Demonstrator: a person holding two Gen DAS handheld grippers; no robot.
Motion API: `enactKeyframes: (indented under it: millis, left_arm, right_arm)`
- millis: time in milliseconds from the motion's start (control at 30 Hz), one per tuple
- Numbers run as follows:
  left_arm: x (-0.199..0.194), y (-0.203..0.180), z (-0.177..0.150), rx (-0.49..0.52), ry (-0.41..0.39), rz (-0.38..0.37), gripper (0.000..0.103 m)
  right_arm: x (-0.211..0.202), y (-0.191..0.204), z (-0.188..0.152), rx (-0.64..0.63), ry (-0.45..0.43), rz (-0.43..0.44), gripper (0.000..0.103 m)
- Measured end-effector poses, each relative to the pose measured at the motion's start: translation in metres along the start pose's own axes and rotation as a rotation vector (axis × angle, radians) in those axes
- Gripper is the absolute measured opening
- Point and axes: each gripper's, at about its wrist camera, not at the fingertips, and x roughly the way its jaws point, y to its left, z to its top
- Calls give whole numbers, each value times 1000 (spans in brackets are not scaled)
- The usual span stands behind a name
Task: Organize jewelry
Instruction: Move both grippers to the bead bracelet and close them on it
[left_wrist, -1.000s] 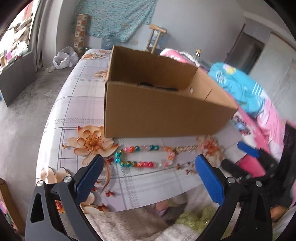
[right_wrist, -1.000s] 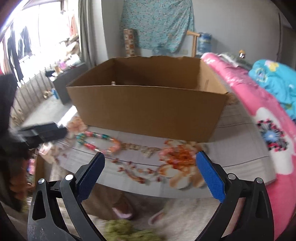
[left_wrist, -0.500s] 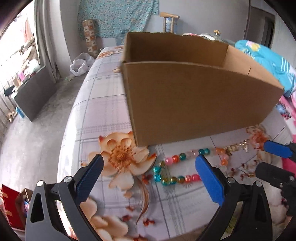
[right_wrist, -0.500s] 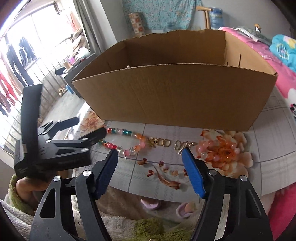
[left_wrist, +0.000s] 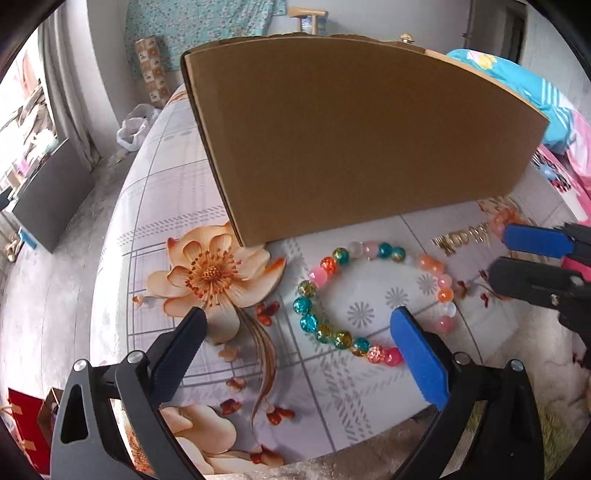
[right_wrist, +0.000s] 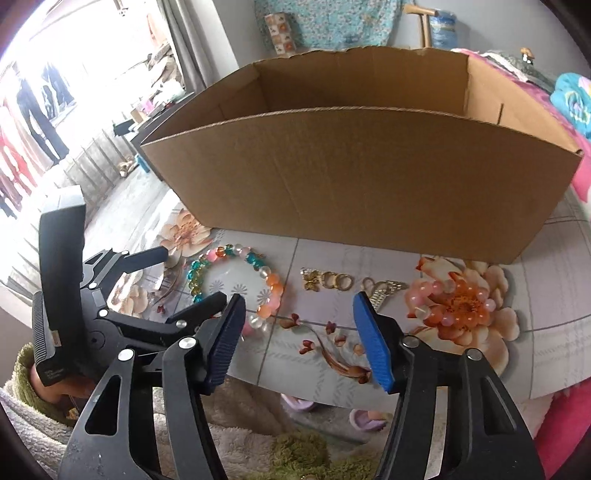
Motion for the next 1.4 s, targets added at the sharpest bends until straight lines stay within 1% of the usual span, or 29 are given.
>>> enactKeyframes:
  millis: [100,433,600,700,967,1067,1133,1233,1333,1400]
  left_arm:
    - [1,1,-2,-6,18,-20,97]
    - [3,4,2,0,65,-21,98]
    - [3,2,2,2,63,-20,98]
    - [2,1,1,1,52,-14,99]
    - [1,3,2,6,52,-10,99]
    - [0,1,3,8,35,-15,96]
    - [-3,2,4,-2,19,-33,91]
    - [-8,4,5,-7,-7,-40,85]
    - [-11,5,6,-2,-19,-35,75]
    - [-11,6,6,-1,-20,-37,71]
  right_arm:
    - [5,4,1,-8,14,17,54]
    - [8,6,7,-10,10,27,53]
    - [5,-1,0,-3,11,45,53]
    - [5,-1,0,-4,11,52,53]
    - [0,-9,-2,5,5,60,53]
    - [-3,-13,-4,9,4,63,53]
    - [-4,-14,-5,11,4,64,53]
    - [-4,-17,-6,20,6,71,51]
    - [-5,-20,-7,30,11,83,48]
    - [-4,-21,-7,35,14,90,47]
